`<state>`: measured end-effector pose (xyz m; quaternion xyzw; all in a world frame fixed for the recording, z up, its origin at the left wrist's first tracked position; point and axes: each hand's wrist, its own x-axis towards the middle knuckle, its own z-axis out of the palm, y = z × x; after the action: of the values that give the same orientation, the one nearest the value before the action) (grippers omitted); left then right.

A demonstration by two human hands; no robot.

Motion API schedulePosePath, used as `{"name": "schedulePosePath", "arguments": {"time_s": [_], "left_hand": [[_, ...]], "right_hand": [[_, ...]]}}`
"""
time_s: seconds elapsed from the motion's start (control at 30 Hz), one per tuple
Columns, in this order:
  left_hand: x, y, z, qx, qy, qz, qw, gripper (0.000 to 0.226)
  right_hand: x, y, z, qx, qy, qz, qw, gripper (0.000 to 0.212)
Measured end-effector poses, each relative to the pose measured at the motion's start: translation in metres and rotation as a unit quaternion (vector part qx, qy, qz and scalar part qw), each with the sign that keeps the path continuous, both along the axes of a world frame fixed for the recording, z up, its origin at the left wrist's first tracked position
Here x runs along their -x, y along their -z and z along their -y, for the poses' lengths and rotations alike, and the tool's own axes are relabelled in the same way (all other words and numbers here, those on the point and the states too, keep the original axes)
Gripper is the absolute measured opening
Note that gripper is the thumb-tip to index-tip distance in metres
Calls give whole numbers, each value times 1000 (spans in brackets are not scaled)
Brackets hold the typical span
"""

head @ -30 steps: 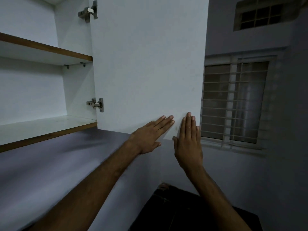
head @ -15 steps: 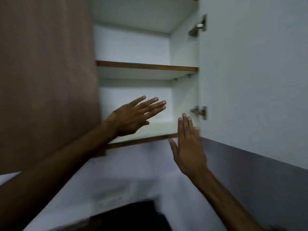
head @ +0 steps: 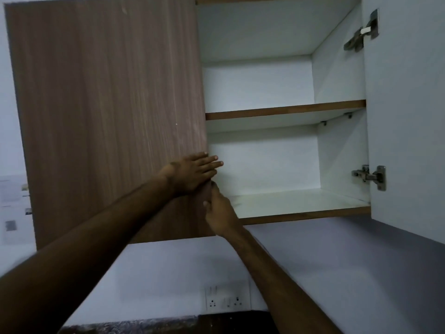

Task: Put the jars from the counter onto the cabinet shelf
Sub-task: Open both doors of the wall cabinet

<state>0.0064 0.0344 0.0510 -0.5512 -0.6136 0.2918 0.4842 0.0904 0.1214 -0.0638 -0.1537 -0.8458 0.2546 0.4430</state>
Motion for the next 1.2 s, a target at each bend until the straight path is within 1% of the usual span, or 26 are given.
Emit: {"name": "schedulePosePath", "arguments": {"time_s": [0.03,0.1,0.17,0.23,0.37,0.43,0.53,0.6,0.67,0.73,0.8,0.87,0.93,1.0,1.07,1.13,1.2], "left_hand": [[-8,4,0,9,-45,-48,998,57],[-25,10,8,5,-75,-66,995,53],[-38,12,22,-1,-67,-59,996,52],[-48,9,42,-12,-58,-52,997,52],[-64,7,78,13,-26,-84,996,52],[-72,6,101,23,-12,-107,994,53],[-84,6,142,27,5,-119,992,53],[-95,5,177,21,61,-125,990,52],[-106,2,216,21,116,-130,984,51],[-110,0,254,21,127,-125,984,45],[-112,1,291,6,130,-116,985,43],[-112,3,332,-15,120,-103,987,37],[-109,5,371,-35,118,-93,988,28],[-106,4,412,-56,103,-80,990,25],[-99,3,452,-67,56,-66,994,26],[-86,4,493,-68,-21,-54,996,34],[-74,8,530,-72,-95,-44,992,47]], "right_hand": [[-2,2,-3,11,8,12,1000,51],[-9,5,-5,18,19,31,999,36],[-21,7,1,21,18,23,999,27],[-35,6,15,18,9,20,1000,23],[-65,7,46,17,-16,-10,1000,20],[-78,14,68,14,-15,-41,999,20],[-93,28,115,32,-23,-102,994,27],[-97,39,150,56,-37,-156,985,33],[-96,50,187,66,-69,-180,979,45],[-91,58,228,48,-119,-183,975,61],[-84,60,269,1,-154,-197,968,73],[-74,61,314,-35,-183,-209,960,80],[-68,64,355,-47,-204,-198,958,86],[-59,65,394,-71,-215,-174,959,93],[-44,63,432,-102,-234,-162,953,101],[-23,59,469,-122,-248,-168,946,108],[1,57,504,-137,-245,-163,946,110]]}}
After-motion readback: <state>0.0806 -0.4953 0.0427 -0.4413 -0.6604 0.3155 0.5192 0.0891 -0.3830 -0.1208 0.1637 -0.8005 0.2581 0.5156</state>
